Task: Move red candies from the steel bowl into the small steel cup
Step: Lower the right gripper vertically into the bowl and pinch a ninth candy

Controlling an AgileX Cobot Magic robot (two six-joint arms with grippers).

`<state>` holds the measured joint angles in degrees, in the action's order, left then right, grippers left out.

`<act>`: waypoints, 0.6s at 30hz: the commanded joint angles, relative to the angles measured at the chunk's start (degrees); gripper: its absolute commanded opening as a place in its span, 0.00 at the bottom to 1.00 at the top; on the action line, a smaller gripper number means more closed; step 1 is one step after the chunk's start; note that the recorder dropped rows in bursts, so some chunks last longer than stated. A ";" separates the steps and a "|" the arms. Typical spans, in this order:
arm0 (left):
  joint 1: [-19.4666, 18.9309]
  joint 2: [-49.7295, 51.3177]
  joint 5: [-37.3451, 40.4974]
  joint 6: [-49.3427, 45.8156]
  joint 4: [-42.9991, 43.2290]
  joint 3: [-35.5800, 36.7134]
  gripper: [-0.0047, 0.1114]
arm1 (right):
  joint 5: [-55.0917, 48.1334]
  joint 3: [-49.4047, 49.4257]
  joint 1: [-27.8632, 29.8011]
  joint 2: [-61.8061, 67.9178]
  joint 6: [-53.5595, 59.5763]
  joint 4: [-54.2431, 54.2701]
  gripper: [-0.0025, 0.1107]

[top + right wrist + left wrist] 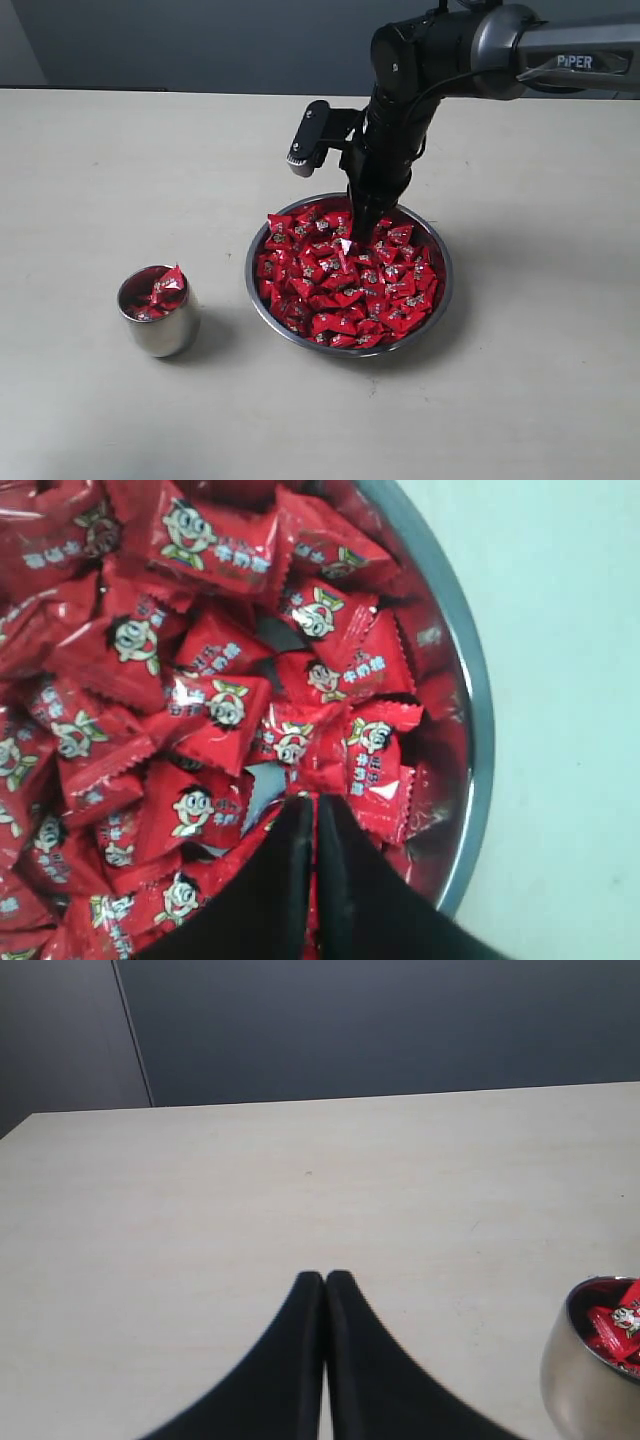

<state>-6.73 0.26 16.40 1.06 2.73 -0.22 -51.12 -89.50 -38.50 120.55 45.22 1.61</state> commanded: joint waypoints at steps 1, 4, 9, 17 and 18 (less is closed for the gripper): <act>-0.03 -0.26 -0.09 0.06 -0.13 0.22 0.04 | 0.66 -0.48 -0.45 -0.01 -2.18 -0.62 0.21; -0.03 -0.26 -0.09 0.06 -0.13 0.22 0.04 | 0.77 -0.48 -0.45 -0.01 -3.07 -1.61 0.29; -0.03 -0.26 -0.09 0.06 -0.13 0.22 0.04 | 2.19 -0.48 -0.45 -0.01 -3.33 -1.09 0.29; -0.03 -0.26 -0.09 0.06 -0.13 0.22 0.04 | 3.74 -0.48 -0.45 0.68 -3.33 -1.09 0.29; -0.03 -0.26 -0.09 0.06 -0.13 0.22 0.04 | 3.72 -0.48 -0.45 1.02 -3.33 -1.09 0.29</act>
<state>-6.73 0.26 16.40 1.06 2.73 -0.22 -47.81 -89.71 -38.94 120.78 42.10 0.61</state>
